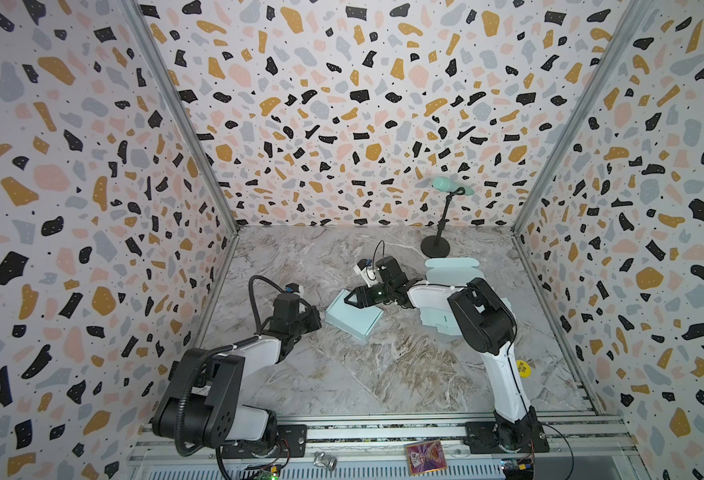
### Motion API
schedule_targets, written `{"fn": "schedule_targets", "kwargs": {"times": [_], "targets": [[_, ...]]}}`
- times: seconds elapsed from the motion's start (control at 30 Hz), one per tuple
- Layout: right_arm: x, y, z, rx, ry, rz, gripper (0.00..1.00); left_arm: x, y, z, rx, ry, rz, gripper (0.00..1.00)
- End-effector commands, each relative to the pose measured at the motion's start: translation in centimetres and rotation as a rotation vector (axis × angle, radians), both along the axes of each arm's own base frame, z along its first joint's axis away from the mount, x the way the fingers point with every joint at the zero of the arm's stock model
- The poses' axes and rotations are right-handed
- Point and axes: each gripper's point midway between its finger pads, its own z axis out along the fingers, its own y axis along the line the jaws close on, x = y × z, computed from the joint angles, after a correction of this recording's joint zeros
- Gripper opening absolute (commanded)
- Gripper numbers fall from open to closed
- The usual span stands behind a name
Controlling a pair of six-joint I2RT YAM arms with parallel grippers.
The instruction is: Fold the paper box
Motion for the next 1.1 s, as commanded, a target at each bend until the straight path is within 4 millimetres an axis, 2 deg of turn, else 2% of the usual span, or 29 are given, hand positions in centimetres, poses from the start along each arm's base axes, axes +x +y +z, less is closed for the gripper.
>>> {"fn": "schedule_targets", "kwargs": {"times": [0.0,0.27,0.73,1.07], "targets": [[0.3,0.1,1.1,0.01,-0.025,-0.005,0.59,-1.2,-0.4,-0.8,-0.007,0.028,-0.028,0.1],[0.0,0.4,1.2,0.009,-0.024,-0.002,0.58,-1.0,-2.5,-0.3,-0.035,0.015,-0.082,0.1],[-0.6,0.8,0.8,0.016,-0.011,0.034,0.58,0.8,-2.9,-0.9,-0.036,-0.002,-0.078,0.1],[-2.0,2.5,0.4,0.067,0.026,0.14,0.55,1.7,-3.2,-1.6,-0.038,0.002,-0.079,0.09]]}}
